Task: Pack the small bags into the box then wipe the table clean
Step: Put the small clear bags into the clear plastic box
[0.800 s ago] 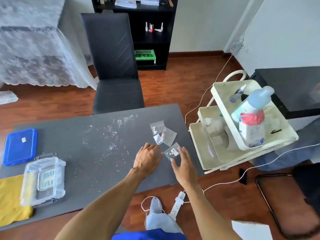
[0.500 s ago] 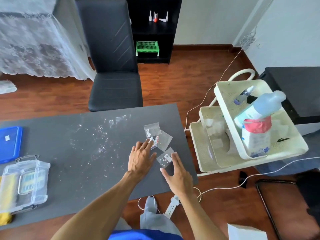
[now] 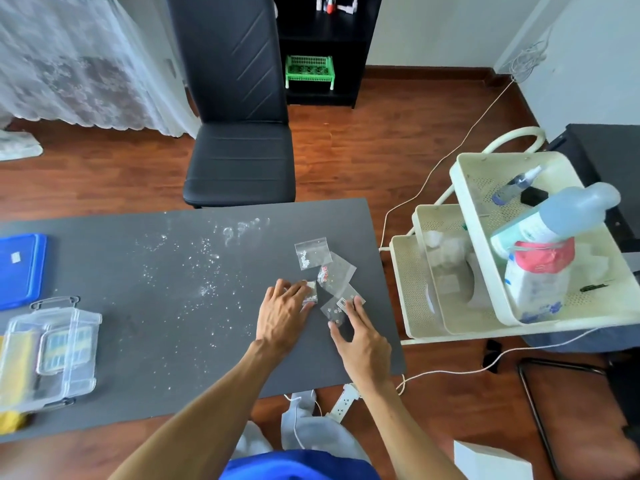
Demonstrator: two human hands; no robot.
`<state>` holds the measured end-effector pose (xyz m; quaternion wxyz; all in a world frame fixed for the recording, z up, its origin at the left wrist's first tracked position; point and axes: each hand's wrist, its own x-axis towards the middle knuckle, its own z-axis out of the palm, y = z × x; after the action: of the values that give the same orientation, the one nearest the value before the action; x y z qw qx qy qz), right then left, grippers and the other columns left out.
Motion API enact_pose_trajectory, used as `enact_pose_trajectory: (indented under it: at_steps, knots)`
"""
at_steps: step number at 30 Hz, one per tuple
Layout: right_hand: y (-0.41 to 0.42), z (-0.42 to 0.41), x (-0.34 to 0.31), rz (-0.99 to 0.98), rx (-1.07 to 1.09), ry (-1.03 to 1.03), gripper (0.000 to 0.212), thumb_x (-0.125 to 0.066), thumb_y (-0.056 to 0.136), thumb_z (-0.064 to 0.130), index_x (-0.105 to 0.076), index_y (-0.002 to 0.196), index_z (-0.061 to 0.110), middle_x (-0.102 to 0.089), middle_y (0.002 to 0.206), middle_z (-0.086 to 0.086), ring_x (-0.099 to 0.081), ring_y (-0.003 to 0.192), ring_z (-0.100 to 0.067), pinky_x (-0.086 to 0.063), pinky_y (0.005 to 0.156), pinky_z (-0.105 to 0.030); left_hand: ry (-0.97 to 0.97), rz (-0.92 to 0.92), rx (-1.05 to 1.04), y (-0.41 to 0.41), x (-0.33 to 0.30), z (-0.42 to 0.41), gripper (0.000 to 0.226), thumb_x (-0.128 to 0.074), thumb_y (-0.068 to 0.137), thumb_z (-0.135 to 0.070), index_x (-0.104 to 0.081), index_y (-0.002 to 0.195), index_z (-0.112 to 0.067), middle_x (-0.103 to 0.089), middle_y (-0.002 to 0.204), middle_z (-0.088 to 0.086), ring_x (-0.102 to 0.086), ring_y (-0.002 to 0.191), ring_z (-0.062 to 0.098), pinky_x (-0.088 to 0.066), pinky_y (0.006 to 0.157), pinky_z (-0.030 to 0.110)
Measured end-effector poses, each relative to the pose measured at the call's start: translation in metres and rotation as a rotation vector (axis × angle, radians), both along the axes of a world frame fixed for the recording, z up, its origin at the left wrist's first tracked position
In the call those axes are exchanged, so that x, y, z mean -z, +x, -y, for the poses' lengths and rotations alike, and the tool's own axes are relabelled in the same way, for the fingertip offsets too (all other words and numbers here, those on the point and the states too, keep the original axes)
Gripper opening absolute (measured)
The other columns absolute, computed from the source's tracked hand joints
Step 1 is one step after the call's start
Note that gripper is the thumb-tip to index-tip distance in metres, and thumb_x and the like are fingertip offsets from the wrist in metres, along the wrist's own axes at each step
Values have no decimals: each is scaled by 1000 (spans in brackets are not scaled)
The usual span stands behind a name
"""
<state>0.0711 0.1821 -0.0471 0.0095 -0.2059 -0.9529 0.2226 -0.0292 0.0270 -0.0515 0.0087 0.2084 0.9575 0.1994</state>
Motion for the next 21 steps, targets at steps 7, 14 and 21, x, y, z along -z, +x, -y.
enact_pose_trajectory:
  at_steps: [7,14,21]
  knots:
    - [-2,-11,8,-105,-175,196,39,-83,76,33,-77,113,21,-69,131,0,-71,50,-29,-56,40,-34,0,-97,31,4,1,4,14,-72,87,-33,-73,100,-29,-73,105,-12,-57,87,19,-43,76,29]
    - [-5,-28,20,-239,-308,300,30,-83,77,26,-79,106,22,-73,125,3,-66,42,-29,-52,35,-30,3,-256,98,5,4,12,21,-52,95,-35,-72,96,-30,-74,101,-20,-53,72,21,-37,68,27]
    - [2,-31,23,-310,-335,221,28,-87,78,25,-81,105,19,-74,119,9,-73,53,-18,-53,39,-24,-74,-275,151,19,2,19,27,-44,100,-33,-69,110,-29,-71,113,-19,-56,75,22,-47,64,32]
